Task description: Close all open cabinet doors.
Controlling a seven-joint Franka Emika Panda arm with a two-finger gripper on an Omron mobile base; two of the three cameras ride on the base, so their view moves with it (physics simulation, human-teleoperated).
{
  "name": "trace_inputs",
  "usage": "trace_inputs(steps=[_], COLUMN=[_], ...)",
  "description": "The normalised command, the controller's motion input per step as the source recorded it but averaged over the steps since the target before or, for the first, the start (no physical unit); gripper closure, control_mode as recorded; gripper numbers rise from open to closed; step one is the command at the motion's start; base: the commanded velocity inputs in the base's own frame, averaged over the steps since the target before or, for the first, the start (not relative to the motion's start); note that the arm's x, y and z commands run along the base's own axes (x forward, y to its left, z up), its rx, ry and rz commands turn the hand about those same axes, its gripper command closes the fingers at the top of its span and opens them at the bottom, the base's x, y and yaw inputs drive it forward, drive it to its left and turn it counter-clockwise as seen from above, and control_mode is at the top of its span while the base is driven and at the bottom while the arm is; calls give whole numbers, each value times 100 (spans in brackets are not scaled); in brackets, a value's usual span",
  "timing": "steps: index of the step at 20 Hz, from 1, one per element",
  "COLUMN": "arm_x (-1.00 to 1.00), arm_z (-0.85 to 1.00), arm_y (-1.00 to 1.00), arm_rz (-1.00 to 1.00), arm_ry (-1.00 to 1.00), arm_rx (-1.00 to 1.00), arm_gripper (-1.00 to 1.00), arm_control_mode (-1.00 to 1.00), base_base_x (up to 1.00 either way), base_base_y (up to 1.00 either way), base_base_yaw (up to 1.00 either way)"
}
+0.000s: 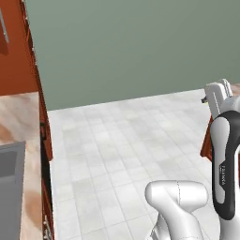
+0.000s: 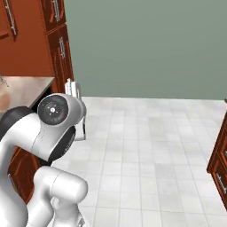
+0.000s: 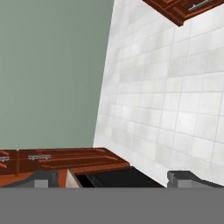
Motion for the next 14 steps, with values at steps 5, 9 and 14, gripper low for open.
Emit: trace_inputs(steps=[5, 9, 14], arm_x=[0, 0, 0], arm_z=[0, 0, 0], arm_y=[0, 0, 0], arm_rz=[0, 0, 0], arm_ry=[0, 0, 0], arm_rx=[0, 0, 0], arm_gripper=[-100, -100, -100], arm_control_mode=[100, 100, 100], base_base_x=[92, 93, 93], base_base_y=[0, 0, 0], base_base_yaw=[4, 4, 4])
